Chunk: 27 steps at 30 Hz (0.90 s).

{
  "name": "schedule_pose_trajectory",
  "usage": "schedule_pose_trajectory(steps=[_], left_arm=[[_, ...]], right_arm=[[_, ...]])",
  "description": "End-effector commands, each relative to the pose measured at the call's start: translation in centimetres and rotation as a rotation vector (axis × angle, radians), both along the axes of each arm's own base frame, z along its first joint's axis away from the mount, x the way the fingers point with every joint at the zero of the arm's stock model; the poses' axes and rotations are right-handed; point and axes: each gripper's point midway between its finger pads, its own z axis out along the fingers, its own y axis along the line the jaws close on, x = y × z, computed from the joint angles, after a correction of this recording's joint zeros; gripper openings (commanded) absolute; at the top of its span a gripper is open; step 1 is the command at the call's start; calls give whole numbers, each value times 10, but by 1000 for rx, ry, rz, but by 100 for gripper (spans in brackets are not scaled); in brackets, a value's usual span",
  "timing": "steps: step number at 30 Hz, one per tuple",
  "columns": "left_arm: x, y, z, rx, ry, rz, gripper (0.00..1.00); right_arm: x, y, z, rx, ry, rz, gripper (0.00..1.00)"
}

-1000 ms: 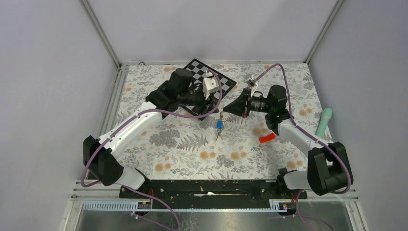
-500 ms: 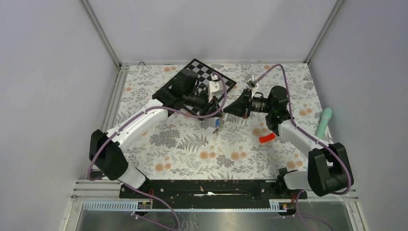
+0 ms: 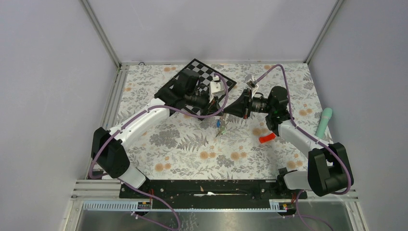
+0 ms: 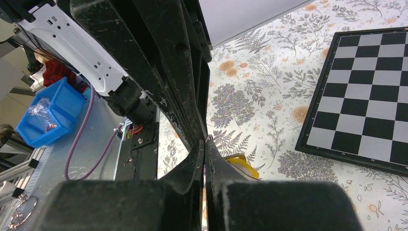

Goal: Put the keys on the keyring

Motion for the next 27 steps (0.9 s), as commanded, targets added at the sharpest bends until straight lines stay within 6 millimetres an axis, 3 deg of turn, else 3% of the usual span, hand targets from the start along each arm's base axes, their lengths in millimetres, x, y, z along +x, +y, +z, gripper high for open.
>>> schedule_pose_trajectory(steps=[1, 6, 14, 16, 18, 19, 27], left_arm=[[7, -8, 26, -70, -69, -31, 0], [8, -3, 23, -48, -94, -11, 0], [18, 18, 17, 173, -179, 59, 0], [18, 18, 19, 204, -209, 70, 0], [15, 16, 20, 209, -221, 65, 0], [14, 16, 19, 207, -214, 63, 0], [12, 34, -11, 230, -180, 73, 0]], right_arm=[[-7, -1, 20, 29, -97, 29, 0], [-6, -2, 17, 19, -101, 24, 0], [0, -5, 3, -69, -149, 9, 28], [0, -5, 3, -74, -156, 12, 23], [-2, -5, 7, -62, -148, 18, 3], [-1, -5, 9, -56, -148, 14, 0], [-1, -12, -6, -174, -157, 1, 3]])
